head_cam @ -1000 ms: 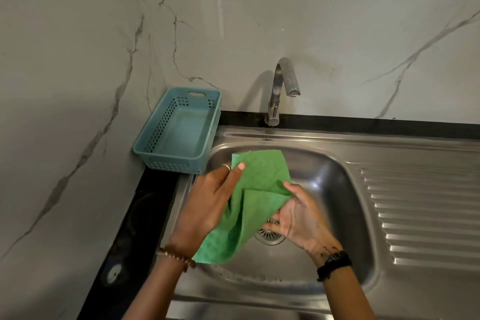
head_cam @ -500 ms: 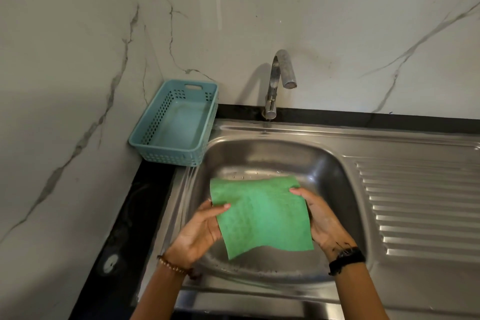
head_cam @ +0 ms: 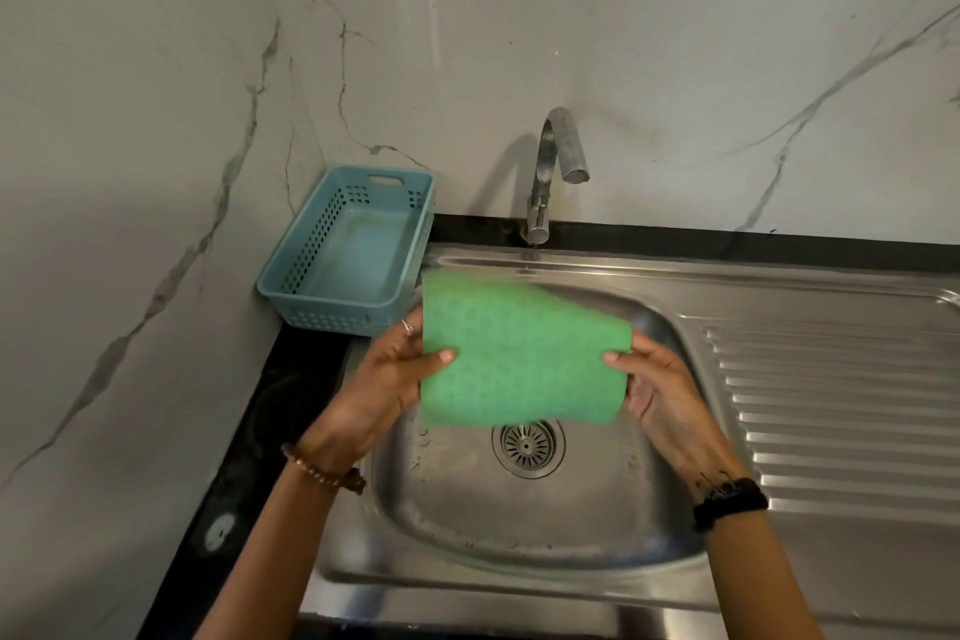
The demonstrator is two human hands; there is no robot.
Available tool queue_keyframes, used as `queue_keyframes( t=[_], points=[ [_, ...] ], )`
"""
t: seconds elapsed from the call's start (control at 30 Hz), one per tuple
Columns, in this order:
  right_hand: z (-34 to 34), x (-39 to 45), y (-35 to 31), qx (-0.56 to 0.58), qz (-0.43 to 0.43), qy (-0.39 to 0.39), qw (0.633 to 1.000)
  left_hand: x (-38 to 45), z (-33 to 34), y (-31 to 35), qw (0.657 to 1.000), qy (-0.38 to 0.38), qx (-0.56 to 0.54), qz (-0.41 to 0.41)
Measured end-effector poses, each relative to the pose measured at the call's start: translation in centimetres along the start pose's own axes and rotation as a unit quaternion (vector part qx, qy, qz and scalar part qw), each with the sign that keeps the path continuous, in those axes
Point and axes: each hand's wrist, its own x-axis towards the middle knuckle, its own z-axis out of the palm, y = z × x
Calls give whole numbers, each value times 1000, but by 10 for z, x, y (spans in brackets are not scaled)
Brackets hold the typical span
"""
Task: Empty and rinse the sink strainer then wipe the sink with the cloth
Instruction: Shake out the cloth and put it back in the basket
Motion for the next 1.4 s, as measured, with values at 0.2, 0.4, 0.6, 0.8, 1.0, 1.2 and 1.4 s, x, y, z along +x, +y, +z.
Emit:
queue_keyframes(
  t=[0.2,0.4,0.6,0.8,1.0,1.2,1.4],
  points=[
    [9,-9,-11,21,-92,3,996,-2,12,27,995,-36,36,91],
    [6,-5,10,19,-44,65,997,0,14,10,999,7,19,27],
    [10,-1,14,29,68,70,995,4,10,-2,991,77,-53,-96],
    [16,3,15,47,94,-7,994,6,0,-7,985,150,10,-79],
    [44,37,-10,-4,65,-40,997,15,-24,17,972,207,107,4],
    [111,107,-47,-177,-77,32,981,34,-64,51,931,298,197,76],
    [185,194,-48,-374,-291,18,880,80,-105,63,801,321,504,43]
  ],
)
